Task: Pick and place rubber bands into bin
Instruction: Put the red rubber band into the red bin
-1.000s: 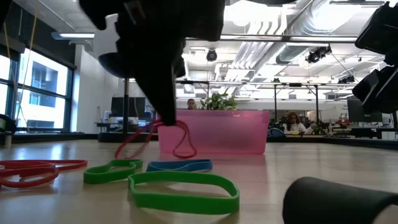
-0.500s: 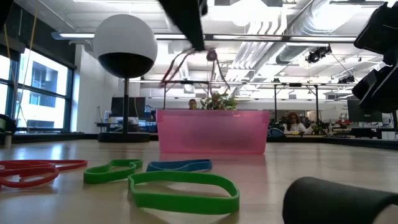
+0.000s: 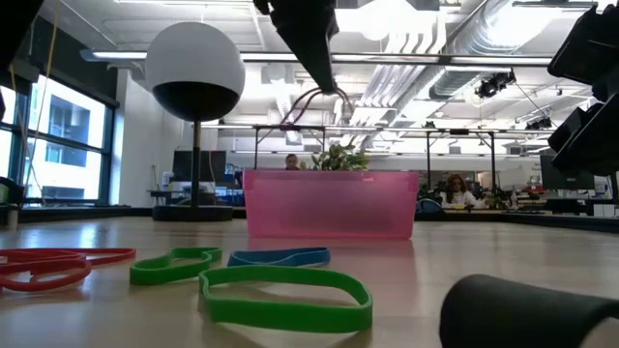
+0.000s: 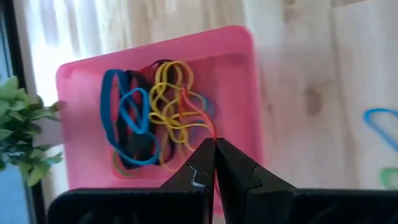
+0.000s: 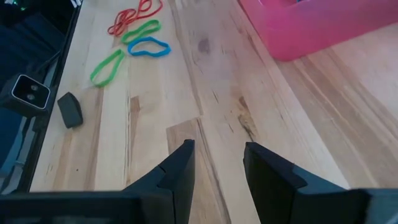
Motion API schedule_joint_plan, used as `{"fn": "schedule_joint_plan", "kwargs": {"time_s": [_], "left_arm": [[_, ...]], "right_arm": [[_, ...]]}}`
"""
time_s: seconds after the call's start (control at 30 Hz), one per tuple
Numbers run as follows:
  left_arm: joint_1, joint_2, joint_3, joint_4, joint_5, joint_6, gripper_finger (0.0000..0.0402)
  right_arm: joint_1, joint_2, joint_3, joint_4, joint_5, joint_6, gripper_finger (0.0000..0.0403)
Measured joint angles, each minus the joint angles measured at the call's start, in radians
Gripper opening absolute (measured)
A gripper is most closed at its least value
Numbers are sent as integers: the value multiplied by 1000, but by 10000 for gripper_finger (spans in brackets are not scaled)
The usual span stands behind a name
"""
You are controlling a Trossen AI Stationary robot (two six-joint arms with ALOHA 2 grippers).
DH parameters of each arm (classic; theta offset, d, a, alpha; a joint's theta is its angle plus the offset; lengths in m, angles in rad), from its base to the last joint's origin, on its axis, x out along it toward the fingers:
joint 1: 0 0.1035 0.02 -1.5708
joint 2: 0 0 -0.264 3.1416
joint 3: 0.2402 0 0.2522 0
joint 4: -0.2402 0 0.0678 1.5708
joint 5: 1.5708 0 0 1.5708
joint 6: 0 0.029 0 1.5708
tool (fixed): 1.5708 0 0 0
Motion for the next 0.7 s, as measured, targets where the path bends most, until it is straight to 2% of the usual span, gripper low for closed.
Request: {"fn": "schedule_joint_plan", "kwargs": {"time_s": [0.17, 0.37, 0.47, 0.7], "left_arm": [[53, 0, -4, 3, 33, 84, 0], [100, 1, -101, 55, 110, 105, 0], [103, 1, -160, 87, 153, 115, 0], [92, 1, -246, 166, 177, 92, 1]], "right_arm": [[0, 0, 0, -1, -2, 7, 129], [0, 0, 0, -35, -3, 13, 129], [0, 0, 0, -49, -7, 27, 129], [0, 0, 0, -63, 3, 33, 129]]}}
